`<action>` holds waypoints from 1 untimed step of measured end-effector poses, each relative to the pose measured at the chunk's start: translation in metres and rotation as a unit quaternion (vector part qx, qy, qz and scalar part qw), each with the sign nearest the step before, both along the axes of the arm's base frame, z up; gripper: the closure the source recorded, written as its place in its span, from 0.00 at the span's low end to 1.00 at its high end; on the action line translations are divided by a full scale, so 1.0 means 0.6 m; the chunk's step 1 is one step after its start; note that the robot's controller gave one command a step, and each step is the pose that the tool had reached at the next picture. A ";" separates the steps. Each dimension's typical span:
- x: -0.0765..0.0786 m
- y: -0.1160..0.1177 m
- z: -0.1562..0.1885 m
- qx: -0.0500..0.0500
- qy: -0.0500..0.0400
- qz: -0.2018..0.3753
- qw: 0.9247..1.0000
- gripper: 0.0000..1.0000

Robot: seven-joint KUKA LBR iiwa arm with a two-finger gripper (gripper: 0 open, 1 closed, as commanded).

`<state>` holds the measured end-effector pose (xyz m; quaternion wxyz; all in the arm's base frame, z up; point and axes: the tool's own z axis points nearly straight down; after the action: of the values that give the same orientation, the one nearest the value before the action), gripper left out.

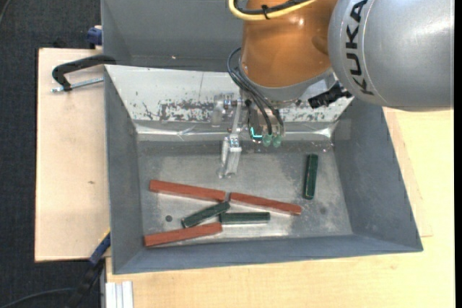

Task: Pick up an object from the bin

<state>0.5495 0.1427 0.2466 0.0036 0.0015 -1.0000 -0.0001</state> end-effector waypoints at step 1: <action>-0.042 -0.052 -0.300 0.000 0.001 0.027 1.000 0.00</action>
Offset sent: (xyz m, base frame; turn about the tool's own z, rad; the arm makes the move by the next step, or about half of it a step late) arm -0.0233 -0.0320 -0.1766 -0.0537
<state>0.5244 0.1113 0.0664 0.0042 0.0284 -0.9996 0.0000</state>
